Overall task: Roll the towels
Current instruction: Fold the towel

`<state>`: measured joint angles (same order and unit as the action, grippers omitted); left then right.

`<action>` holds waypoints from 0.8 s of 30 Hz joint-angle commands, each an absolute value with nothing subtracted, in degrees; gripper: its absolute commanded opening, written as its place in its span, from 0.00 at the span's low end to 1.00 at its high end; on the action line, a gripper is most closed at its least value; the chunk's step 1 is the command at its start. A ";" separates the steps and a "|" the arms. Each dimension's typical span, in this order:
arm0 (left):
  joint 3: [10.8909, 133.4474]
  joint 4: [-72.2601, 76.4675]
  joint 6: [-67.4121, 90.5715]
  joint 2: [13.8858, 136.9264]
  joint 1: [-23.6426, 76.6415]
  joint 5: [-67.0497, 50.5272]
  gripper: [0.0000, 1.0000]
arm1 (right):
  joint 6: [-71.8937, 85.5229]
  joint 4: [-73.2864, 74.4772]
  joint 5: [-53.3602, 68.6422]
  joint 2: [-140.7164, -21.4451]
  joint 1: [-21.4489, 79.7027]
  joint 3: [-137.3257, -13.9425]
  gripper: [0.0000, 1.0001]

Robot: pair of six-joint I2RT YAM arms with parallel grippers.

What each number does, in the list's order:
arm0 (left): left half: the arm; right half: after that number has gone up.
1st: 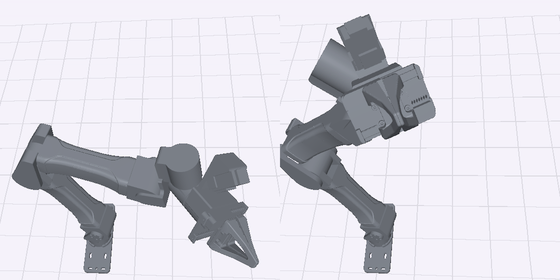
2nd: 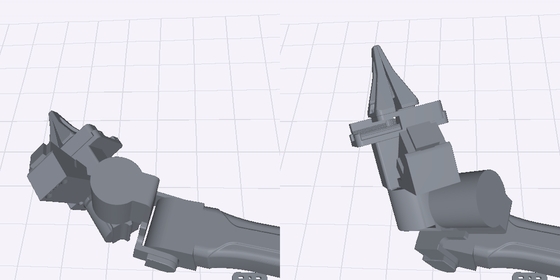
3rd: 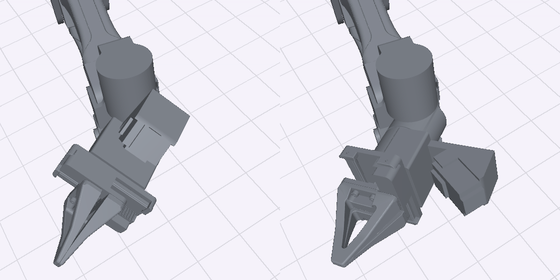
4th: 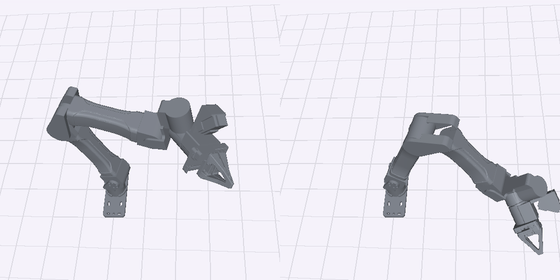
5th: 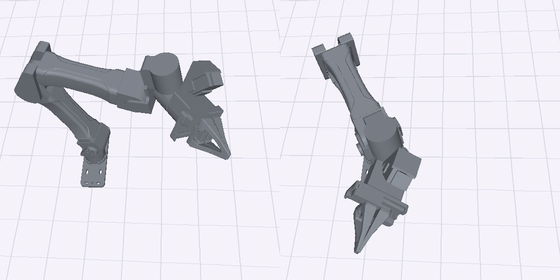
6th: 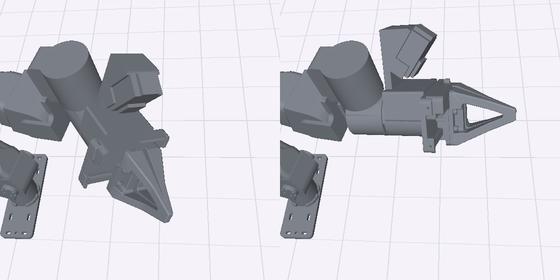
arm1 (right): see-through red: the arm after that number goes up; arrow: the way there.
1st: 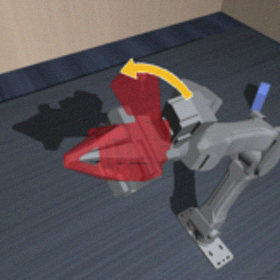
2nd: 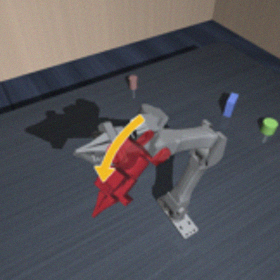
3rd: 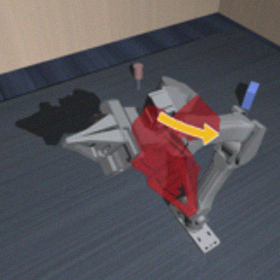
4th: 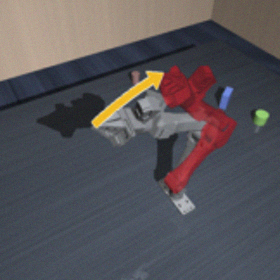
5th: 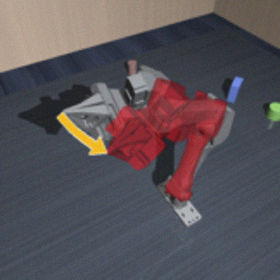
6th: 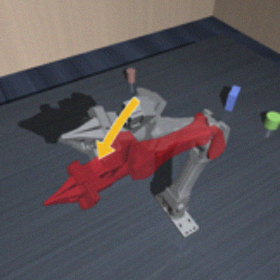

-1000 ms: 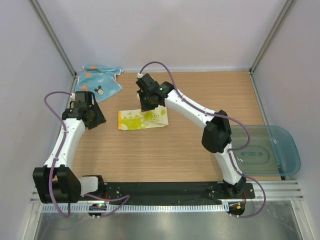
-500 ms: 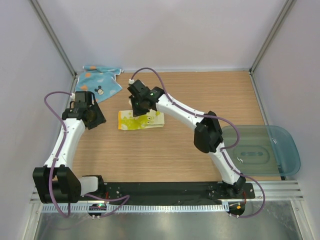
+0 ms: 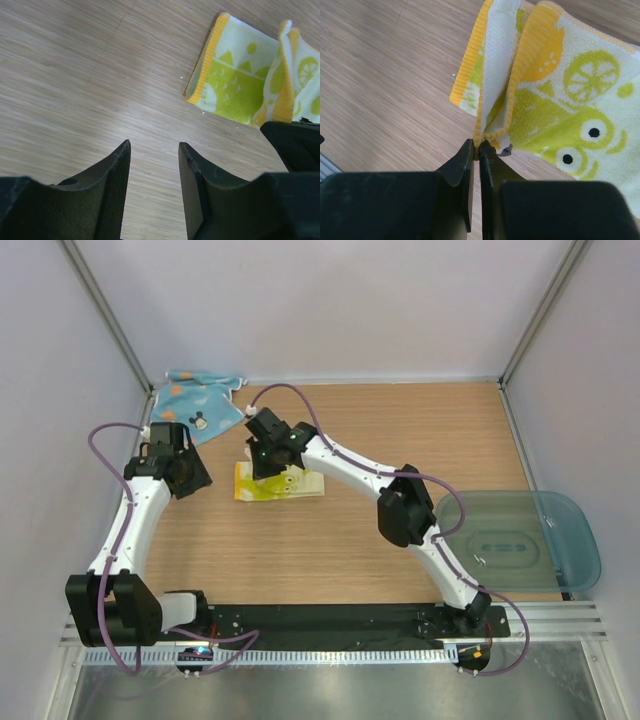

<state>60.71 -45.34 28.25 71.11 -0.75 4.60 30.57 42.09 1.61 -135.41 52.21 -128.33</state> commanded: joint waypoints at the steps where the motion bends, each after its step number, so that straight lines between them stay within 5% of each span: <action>1: 62.31 -45.44 28.56 70.14 -0.53 5.98 0.45 | 31.38 38.24 3.87 -135.97 53.78 -130.26 0.13; 5: 62.31 -45.44 28.56 70.31 -0.53 6.24 0.45 | 31.38 35.87 5.18 -136.84 54.14 -129.64 0.22; 13: 62.40 -45.70 28.39 71.01 -0.44 7.56 0.45 | 30.76 27.96 8.79 -135.88 54.14 -125.86 0.74; 24: 63.54 -43.95 29.18 76.46 4.74 2.20 0.44 | 32.96 21.63 10.54 -118.22 43.87 -104.79 0.76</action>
